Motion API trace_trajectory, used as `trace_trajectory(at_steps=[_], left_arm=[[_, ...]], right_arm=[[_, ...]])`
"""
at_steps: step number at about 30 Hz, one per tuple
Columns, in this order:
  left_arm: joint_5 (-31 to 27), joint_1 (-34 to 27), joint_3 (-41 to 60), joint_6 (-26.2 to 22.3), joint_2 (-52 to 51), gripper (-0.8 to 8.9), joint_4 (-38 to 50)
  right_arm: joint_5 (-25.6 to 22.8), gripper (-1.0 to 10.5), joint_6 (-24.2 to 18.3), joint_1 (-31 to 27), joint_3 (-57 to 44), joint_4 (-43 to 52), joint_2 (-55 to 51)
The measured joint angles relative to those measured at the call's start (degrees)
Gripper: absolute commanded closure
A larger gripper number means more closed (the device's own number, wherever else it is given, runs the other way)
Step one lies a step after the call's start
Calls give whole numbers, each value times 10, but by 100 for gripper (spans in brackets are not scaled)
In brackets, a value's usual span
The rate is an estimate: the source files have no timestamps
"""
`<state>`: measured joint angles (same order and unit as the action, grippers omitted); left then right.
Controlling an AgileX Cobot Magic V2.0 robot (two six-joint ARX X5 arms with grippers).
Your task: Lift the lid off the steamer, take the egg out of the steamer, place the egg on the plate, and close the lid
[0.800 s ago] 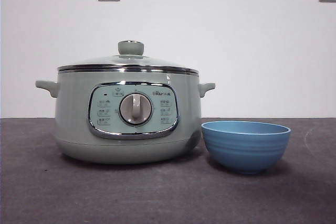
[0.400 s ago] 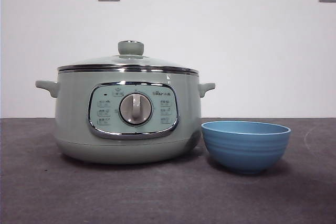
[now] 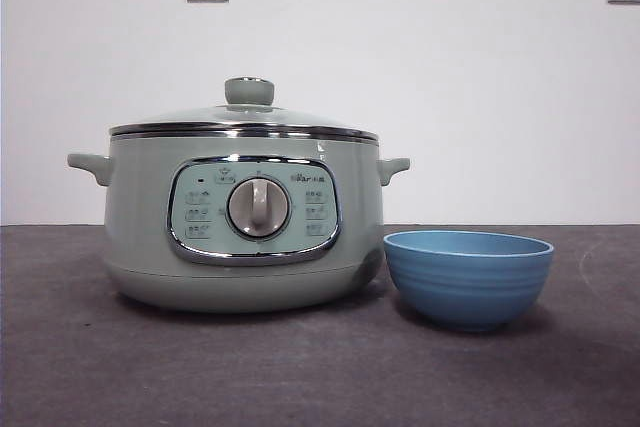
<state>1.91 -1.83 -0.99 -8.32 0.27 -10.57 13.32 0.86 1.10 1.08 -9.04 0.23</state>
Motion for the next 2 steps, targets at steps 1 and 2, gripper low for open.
trace_trajectory(at_steps=[1, 2], left_arm=[[0, 0, 0, 0, 0, 817, 0], [0, 0, 0, 0, 0, 817, 0]], right_arm=[[0, 946, 0, 0, 0, 0, 0], [0, 946, 0, 0, 0, 0, 0]])
